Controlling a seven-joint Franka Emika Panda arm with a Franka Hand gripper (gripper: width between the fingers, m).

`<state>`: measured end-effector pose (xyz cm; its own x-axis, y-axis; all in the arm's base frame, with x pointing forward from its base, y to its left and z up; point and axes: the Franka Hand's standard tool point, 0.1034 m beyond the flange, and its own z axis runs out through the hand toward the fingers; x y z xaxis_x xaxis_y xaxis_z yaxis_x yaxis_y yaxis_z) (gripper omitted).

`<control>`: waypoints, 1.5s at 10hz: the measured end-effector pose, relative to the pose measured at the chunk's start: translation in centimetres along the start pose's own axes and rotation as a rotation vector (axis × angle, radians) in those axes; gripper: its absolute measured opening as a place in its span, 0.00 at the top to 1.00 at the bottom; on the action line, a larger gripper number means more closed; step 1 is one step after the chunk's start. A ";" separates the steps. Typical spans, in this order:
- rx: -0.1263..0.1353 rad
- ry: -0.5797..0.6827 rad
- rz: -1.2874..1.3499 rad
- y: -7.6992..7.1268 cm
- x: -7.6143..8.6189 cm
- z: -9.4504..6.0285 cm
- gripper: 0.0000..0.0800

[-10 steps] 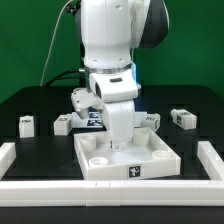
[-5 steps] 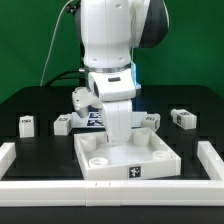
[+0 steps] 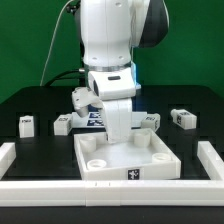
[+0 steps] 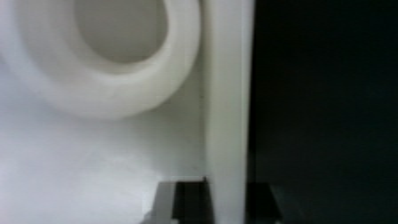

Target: Assemble one leg

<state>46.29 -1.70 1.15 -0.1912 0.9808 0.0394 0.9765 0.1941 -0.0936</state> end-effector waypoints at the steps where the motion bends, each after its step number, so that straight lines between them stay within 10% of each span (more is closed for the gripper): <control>1: 0.000 0.000 0.000 0.0 0.0 0.0 0.92; 10: -0.041 0.014 0.227 5.3 7.0 -0.2 0.92; 15: -0.030 0.014 0.224 5.3 7.1 -0.1 0.92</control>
Offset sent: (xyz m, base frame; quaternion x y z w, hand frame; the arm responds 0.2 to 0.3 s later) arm 0.0139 0.0508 -0.0005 -0.0012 -0.0133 0.1238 0.9922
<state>50.11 6.25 1.01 0.0319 0.9989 0.0348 0.9970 -0.0294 -0.0719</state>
